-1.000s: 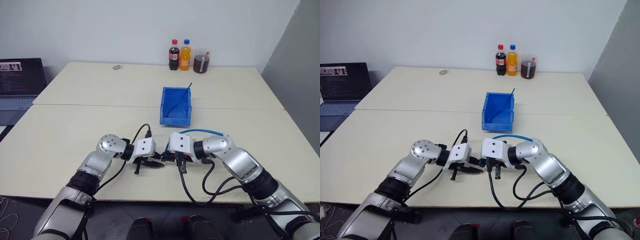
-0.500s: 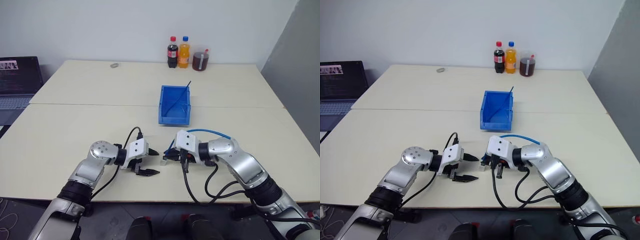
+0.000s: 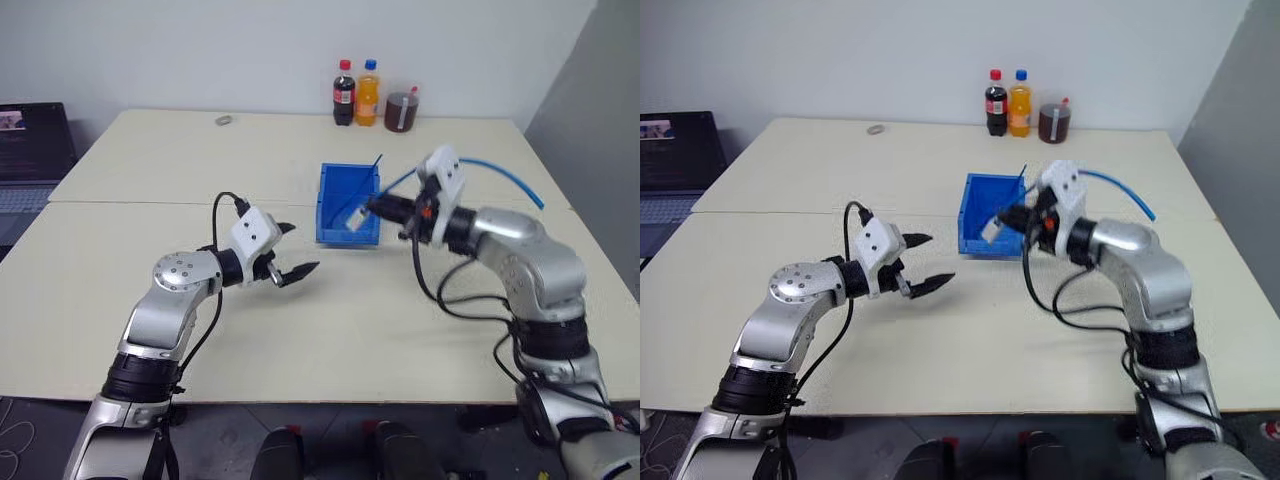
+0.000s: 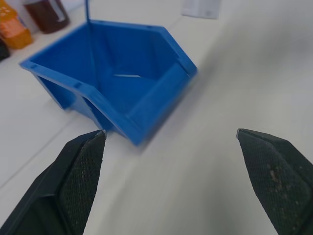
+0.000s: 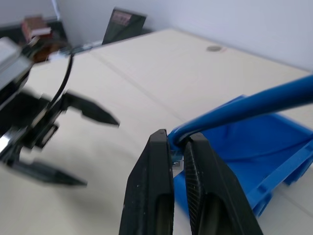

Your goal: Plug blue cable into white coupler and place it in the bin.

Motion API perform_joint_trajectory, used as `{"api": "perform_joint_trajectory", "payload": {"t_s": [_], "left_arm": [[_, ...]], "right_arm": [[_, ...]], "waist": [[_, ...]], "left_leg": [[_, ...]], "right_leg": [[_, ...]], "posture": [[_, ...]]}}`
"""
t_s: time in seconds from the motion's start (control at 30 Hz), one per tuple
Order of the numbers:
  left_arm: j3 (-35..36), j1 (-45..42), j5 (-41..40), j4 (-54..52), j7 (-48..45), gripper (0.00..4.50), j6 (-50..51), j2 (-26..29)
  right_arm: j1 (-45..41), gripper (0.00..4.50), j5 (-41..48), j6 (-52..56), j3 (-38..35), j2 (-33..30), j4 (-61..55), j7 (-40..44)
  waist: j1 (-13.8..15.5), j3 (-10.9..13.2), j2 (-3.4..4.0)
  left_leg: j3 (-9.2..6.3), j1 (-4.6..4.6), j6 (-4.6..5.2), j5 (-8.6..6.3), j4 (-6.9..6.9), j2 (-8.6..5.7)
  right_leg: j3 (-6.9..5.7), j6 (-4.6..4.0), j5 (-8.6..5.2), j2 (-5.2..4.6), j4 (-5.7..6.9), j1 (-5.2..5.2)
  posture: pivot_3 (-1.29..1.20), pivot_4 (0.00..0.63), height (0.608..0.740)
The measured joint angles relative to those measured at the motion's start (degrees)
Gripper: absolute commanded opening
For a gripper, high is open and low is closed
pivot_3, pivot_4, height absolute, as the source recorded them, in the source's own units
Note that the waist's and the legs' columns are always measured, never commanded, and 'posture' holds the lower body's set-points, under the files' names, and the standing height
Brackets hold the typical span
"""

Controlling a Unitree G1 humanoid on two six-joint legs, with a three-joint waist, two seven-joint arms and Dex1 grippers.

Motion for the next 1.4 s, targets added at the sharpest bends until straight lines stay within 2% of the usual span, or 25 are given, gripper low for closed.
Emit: {"api": "perform_joint_trajectory", "payload": {"t_s": [0.2,0.23,0.27,0.33,0.43,0.63,0.73,0.77,0.97,1.13,1.4], "left_arm": [[-0.08,-3.68,0.72,-0.28,4.36,4.50,3.21,-0.69],[-0.15,-3.81,0.77,-0.34,4.50,4.50,3.64,-0.73],[-0.33,-3.94,0.81,-0.40,4.74,4.50,4.00,-0.83],[-0.80,-4.08,0.88,-1.28,5.44,4.50,4.97,-1.19],[-1.68,-4.47,0.93,-2.25,5.72,4.50,5.63,-1.29],[-1.86,-5.43,0.93,-2.62,6.69,4.50,6.59,-1.29],[-1.93,-5.79,0.92,-2.58,6.64,4.50,6.67,-1.27],[-1.93,-6.03,0.94,-2.54,6.62,4.50,6.64,-1.23],[-1.88,-6.52,1.10,0.60,6.53,4.50,5.95,-0.50],[-1.49,-6.69,1.27,4.07,7.13,4.50,4.50,0.11],[3.30,-5.98,2.04,7.69,9.94,4.50,0.26,2.20]], "right_arm": [[-14.99,0.04,-4.00,-10.38,1.71,2.88,30.27,0.05],[-16.57,0.74,-4.77,-11.66,2.40,2.95,34.36,0.59],[-18.33,0.81,-5.68,-12.76,3.11,3.02,38.69,1.44],[-21.53,1.27,-7.91,-15.39,4.86,2.99,46.52,3.53],[-24.62,2.03,-10.96,-18.23,7.05,2.58,54.15,6.98],[-28.64,3.50,-14.12,-20.85,8.57,1.09,59.37,13.05],[-29.09,4.30,-15.86,-20.94,9.98,-0.15,59.46,16.65],[-29.15,4.43,-16.35,-20.99,10.61,-0.71,59.44,18.03],[-28.30,4.43,-21.94,-24.74,17.15,-8.91,55.19,31.28],[-22.99,4.43,-22.13,-24.47,17.88,-14.37,45.40,37.71],[-2.29,4.43,-12.14,-7.94,2.53,-17.88,13.27,27.24]], "waist": [[-0.06,0.10,-0.01],[-0.02,0.10,-0.01],[0.02,0.10,0.00],[0.19,0.11,-0.01],[0.36,0.16,0.03],[0.37,0.19,0.03],[0.36,0.19,0.03],[0.36,0.19,0.03],[0.47,0.22,0.07],[0.47,0.22,0.07],[0.78,0.26,0.11]], "left_leg": [[0.10,-0.20,0.00,0.00,-0.05,-0.04],[0.12,-0.28,0.00,0.00,-0.05,-0.07],[0.15,-0.42,-0.01,0.00,-0.05,-0.10],[0.15,-0.88,-0.03,0.01,-0.01,-0.10],[0.19,-0.92,-0.04,0.01,-0.04,-0.13],[0.18,-0.93,-0.05,0.00,-0.04,-0.13],[0.16,-0.92,-0.05,0.00,-0.01,-0.13],[0.16,-0.92,-0.05,0.00,0.00,-0.13],[0.16,-0.92,-0.05,0.00,0.04,-0.17],[0.13,-0.92,-0.05,0.00,0.06,-0.14],[0.04,-0.92,-0.06,0.01,0.16,-0.12]], "right_leg": [[0.04,-0.31,0.16,-0.04,-0.06,-0.18],[0.04,-0.32,0.16,-0.09,-0.06,-0.23],[0.04,-0.32,0.16,-0.14,-0.06,-0.41],[0.02,-0.33,0.18,-0.17,-0.02,-0.87],[0.04,-0.34,0.18,-0.22,-0.01,-0.89],[0.02,-0.34,0.18,-0.22,-0.02,-0.89],[-0.01,-0.34,0.18,-0.22,0.03,-0.88],[0.00,-0.34,0.18,-0.22,0.04,-0.88],[-0.01,-0.34,0.18,-0.23,0.04,-0.88],[-0.03,-0.34,0.18,-0.22,0.06,-0.86],[-0.09,-0.33,0.18,-0.23,0.09,-0.77]], "posture": [[0.00,0.150,0.740],[0.00,0.150,0.740],[0.00,0.150,0.740],[0.00,0.150,0.740],[0.00,0.150,0.740],[0.00,0.150,0.740],[0.00,0.150,0.740],[0.00,0.150,0.740],[0.00,0.150,0.740],[0.00,0.150,0.740],[0.00,0.150,0.740]]}}
